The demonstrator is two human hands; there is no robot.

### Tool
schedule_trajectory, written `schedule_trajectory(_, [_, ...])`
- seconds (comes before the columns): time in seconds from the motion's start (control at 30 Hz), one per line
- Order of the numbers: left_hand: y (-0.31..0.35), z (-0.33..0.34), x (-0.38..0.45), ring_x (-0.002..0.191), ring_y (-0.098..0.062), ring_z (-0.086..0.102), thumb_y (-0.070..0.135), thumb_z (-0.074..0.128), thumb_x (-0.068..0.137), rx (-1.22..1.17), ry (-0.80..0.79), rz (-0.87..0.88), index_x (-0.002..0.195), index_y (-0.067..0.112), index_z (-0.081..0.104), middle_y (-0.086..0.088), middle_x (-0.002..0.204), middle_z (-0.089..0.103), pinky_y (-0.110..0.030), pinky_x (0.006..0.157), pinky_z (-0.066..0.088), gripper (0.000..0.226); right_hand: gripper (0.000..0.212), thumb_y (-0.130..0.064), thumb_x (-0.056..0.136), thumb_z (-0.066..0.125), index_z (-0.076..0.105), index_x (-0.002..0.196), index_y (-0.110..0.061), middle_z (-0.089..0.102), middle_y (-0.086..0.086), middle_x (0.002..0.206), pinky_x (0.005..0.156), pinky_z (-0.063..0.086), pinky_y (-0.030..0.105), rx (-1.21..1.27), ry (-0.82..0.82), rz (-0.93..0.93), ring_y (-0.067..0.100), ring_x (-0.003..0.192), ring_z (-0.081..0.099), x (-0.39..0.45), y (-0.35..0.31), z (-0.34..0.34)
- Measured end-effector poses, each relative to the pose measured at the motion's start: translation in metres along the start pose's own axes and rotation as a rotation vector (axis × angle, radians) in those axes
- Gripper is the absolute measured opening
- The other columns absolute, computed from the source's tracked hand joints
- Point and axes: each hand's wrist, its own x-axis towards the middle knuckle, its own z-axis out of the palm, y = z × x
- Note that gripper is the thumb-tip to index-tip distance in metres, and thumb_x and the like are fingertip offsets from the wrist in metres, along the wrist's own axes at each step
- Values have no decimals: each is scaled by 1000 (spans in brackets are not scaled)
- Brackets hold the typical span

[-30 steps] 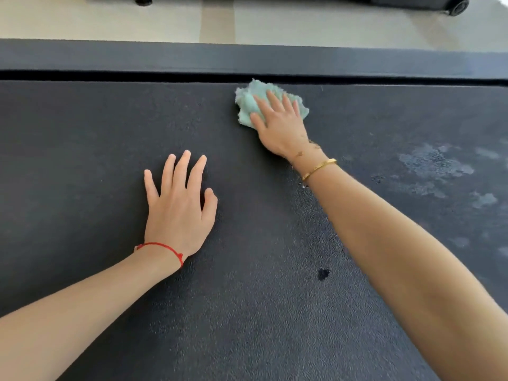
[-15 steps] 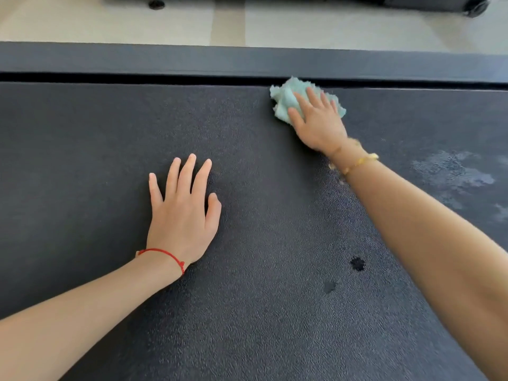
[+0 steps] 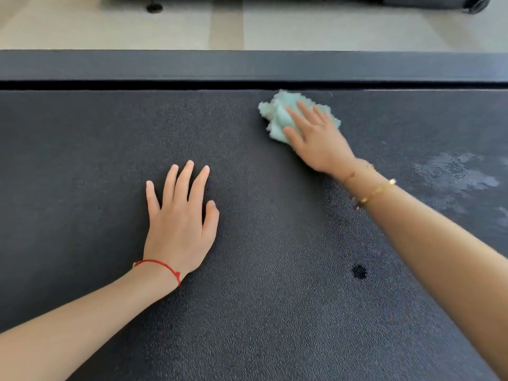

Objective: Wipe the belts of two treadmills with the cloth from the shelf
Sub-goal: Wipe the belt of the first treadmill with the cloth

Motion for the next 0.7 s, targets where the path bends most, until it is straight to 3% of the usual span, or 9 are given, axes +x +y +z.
schedule_trajectory(0.2, [-2,0,0,151,-26,15,43,18,94,-17,7,-1,154,19,29,-7,161,26,-61,119,10,65,54,-46,104,22,17,155,-31,9,8,164,121,-5,45,-8,-2,182,33,150,1,42,-5,4])
schedule_trajectory(0.43, [-1,0,0,151,-26,14,43,19,92,-63,21,-13,153,19,31,-7,161,25,-61,120,6,66,54,-48,102,23,28,153,-32,21,5,162,121,2,43,53,-35,-209,31,150,12,-96,-51,6])
schedule_trajectory(0.53, [-2,0,-1,151,-26,13,39,26,96,-89,22,-21,153,20,31,-6,162,23,-60,120,4,61,51,-49,104,23,20,154,-37,13,-2,163,123,-2,38,66,-90,-328,21,151,4,-167,-57,0])
schedule_trajectory(0.63, [-2,0,-1,151,-26,12,33,36,101,-102,27,-23,153,19,31,-7,162,23,-59,120,3,54,52,-50,103,24,20,154,-38,13,-1,163,123,2,40,65,-107,-299,23,151,7,-167,-41,-5])
schedule_trajectory(0.7, [-2,0,-1,151,-25,11,33,37,101,-116,22,-36,153,19,31,-6,162,23,-58,121,1,54,51,-45,104,29,22,153,-35,15,3,163,121,2,41,62,-70,-146,27,150,10,-140,-36,-4])
